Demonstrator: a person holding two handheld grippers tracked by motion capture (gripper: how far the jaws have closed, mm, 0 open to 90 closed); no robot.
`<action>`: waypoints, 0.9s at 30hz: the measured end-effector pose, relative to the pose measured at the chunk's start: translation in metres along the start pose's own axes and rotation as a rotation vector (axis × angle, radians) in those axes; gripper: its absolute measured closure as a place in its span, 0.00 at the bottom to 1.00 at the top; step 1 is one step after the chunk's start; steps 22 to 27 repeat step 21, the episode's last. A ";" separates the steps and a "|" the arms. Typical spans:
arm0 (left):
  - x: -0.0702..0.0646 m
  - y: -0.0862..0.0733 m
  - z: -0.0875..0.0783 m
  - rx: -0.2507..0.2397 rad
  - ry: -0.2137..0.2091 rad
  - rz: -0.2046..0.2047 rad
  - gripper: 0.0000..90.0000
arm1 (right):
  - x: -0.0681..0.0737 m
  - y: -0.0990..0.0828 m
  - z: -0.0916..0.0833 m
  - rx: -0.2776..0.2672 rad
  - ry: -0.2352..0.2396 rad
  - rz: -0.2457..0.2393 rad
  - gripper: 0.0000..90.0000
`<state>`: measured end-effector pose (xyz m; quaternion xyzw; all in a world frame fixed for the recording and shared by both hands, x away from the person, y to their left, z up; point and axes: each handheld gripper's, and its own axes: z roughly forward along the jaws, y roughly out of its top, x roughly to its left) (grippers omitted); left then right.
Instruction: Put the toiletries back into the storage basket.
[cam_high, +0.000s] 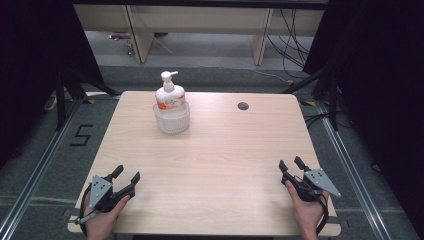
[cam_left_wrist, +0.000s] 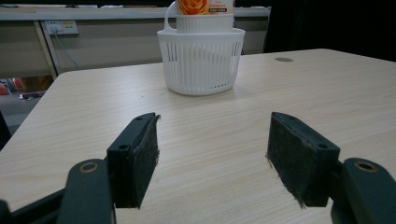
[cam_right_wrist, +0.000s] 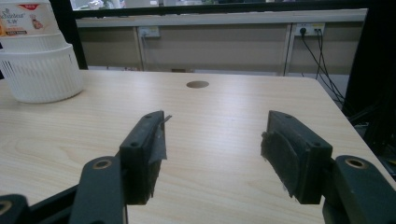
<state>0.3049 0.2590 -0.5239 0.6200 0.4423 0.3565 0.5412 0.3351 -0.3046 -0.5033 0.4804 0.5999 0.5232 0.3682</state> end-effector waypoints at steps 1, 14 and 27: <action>0.000 0.000 0.000 -0.002 -0.001 0.000 0.37 | 0.000 0.000 0.000 -0.001 0.005 0.000 0.44; 0.002 -0.002 0.000 -0.023 0.011 -0.001 0.37 | -0.001 -0.002 0.000 0.016 -0.019 0.005 0.44; 0.002 -0.002 0.000 -0.021 0.013 0.000 0.37 | -0.004 -0.002 -0.002 -0.006 -0.029 -0.007 0.44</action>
